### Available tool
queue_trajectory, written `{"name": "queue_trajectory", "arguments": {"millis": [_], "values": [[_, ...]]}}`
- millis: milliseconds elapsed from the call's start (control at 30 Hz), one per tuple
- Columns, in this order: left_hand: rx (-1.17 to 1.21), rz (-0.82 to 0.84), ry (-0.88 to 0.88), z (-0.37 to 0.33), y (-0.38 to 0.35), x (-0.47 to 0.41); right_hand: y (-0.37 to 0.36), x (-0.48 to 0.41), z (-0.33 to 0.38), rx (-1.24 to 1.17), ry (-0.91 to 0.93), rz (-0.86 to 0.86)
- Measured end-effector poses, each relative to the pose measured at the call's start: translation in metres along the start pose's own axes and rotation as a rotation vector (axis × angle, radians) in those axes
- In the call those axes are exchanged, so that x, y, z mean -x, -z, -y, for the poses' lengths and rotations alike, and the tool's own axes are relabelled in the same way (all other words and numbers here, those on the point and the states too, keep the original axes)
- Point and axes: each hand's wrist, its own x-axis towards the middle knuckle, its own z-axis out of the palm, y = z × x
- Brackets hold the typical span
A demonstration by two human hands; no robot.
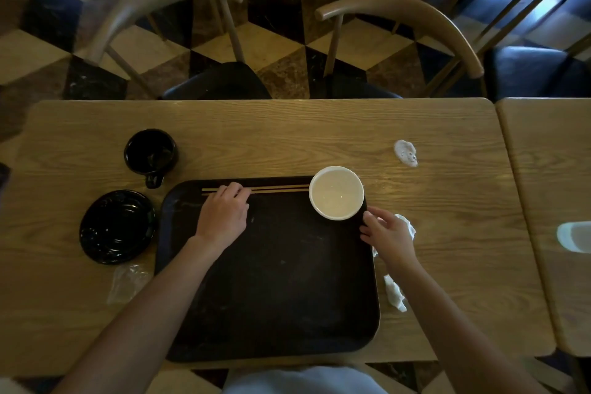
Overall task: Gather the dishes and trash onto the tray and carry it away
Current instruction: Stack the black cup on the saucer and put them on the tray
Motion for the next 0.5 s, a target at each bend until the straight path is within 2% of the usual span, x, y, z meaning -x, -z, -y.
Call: {"name": "queue_trajectory", "arguments": {"millis": [200, 367, 500], "values": [[0.095, -0.064, 0.152, 0.002, 0.009, 0.036, 0.014, 0.014, 0.006, 0.155, 0.150, -0.019], [0.251, -0.129, 0.352, 0.020, 0.022, 0.080, 0.004, 0.033, 0.027, 0.403, 0.453, -0.081], [0.362, -0.174, 0.484, 0.049, 0.036, 0.116, -0.026, 0.050, 0.054, 0.494, 0.574, 0.034]]}}
